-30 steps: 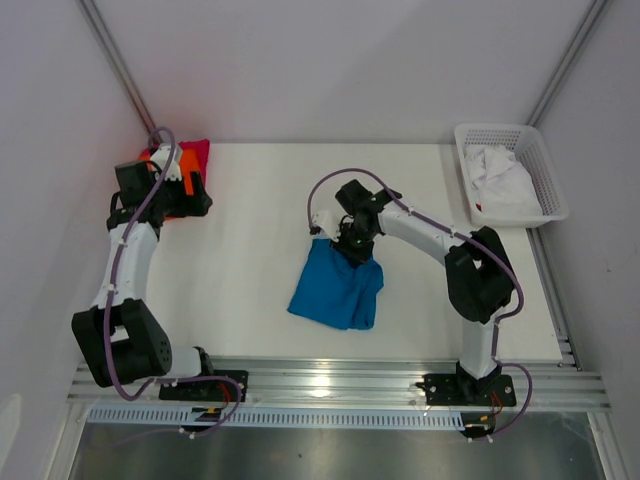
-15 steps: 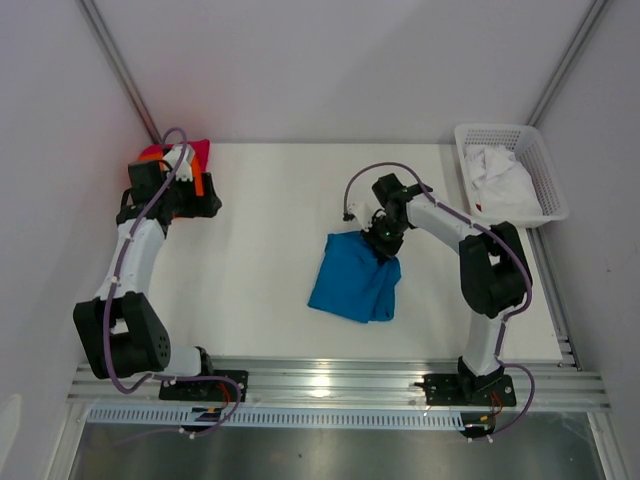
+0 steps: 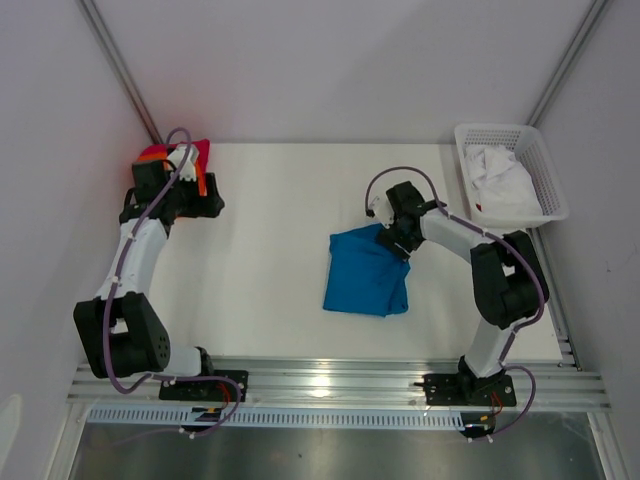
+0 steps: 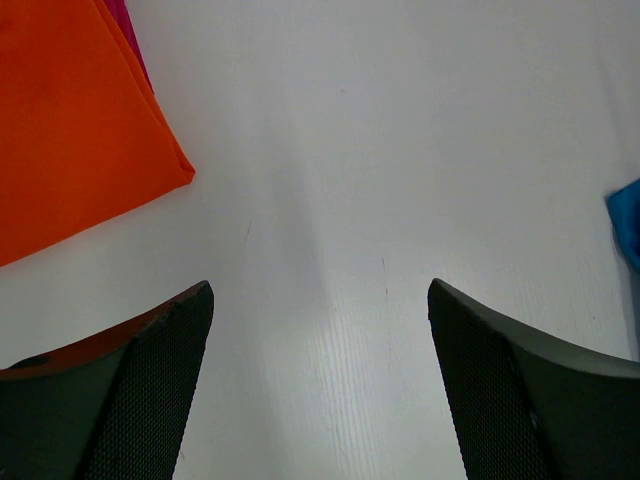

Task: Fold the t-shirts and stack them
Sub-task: Fold the tshirt

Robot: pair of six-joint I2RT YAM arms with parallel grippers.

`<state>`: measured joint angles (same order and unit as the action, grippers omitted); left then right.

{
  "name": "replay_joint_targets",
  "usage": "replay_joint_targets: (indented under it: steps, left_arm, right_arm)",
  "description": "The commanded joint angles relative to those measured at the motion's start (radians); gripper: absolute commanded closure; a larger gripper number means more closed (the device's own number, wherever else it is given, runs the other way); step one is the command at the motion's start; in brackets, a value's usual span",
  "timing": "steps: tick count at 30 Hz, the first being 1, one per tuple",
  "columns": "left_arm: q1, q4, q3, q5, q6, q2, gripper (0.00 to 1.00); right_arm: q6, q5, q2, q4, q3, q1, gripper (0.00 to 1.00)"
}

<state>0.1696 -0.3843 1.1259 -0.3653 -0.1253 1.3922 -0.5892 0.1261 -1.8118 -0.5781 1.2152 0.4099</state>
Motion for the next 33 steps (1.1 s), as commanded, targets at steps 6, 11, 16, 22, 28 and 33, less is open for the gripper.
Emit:
replay_joint_targets:
  steps: [6, 11, 16, 22, 28, 33]
  left_arm:
    - [-0.022, 0.005, 0.038, 0.016, -0.023, -0.002, 0.10]
    - [-0.038, 0.048, 0.003, -0.023, -0.039, -0.047, 0.10]
    - [-0.094, 0.093, -0.049, 0.038, -0.076, -0.133, 0.08]
    - [-0.097, 0.074, 0.002, 0.051, -0.060, -0.122, 0.08]
    - [-0.096, 0.084, 0.011, 0.081, -0.059, -0.121, 0.08]
    - [-0.113, 0.137, -0.029, 0.074, -0.077, -0.169, 0.08]
  right_arm:
    - [0.038, 0.106, 0.242, 0.051, 0.027, 0.059, 0.22]
    - [0.043, -0.015, 0.403, -0.020, 0.003, 0.255, 0.16]
    - [0.037, 0.125, 0.431, -0.003, -0.155, 0.612, 0.14]
    - [-0.001, 0.299, 0.378, 0.141, -0.377, 0.837, 0.14]
    - [0.055, 0.241, 0.405, 0.121, -0.485, 0.908, 0.13]
    - [0.057, 0.227, 0.410, 0.124, -0.493, 0.914, 0.12]
